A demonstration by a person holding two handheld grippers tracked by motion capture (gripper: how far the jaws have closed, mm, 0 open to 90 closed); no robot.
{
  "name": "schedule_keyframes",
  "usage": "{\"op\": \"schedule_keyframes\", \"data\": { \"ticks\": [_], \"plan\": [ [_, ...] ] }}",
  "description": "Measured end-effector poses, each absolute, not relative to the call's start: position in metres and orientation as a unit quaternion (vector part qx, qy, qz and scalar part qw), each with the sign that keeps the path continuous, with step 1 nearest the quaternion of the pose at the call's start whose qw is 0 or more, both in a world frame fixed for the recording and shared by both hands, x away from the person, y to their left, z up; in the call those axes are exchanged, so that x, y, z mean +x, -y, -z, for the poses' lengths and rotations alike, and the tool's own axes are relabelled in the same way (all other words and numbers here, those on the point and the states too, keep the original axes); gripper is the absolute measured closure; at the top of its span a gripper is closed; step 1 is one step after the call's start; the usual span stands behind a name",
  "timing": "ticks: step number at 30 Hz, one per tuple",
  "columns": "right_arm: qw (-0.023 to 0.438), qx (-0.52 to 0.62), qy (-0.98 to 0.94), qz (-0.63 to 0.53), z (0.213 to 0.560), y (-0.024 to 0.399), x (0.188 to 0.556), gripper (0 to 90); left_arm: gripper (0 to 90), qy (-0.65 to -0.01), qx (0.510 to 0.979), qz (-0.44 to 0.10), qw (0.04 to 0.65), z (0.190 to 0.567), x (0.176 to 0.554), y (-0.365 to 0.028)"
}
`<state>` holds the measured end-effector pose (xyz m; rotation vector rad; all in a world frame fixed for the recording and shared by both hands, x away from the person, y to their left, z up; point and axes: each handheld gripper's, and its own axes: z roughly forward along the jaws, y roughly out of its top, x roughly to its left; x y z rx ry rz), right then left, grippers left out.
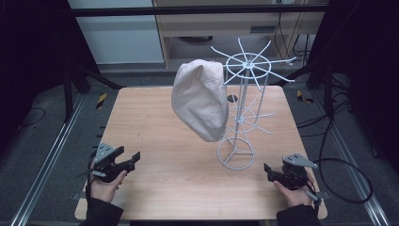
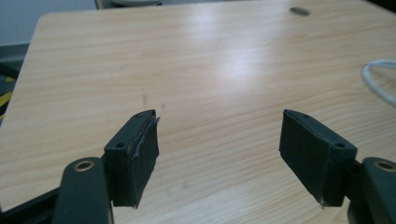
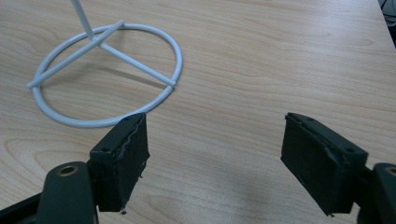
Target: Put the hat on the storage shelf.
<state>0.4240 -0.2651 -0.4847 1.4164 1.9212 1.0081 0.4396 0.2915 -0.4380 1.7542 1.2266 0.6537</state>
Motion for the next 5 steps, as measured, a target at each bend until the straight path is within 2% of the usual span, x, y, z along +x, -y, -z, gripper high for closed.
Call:
{"op": "schedule_keyframes", "data": {
  "ticks": [5],
  "plan": [
    [0.272, 0.525, -0.714, -0.375, 0.485, 0.265, 0.424, 22.6, 26.4, -0.512, 0.71, -0.265, 0.404, 0.455, 0.441, -0.303]
  ]
}}
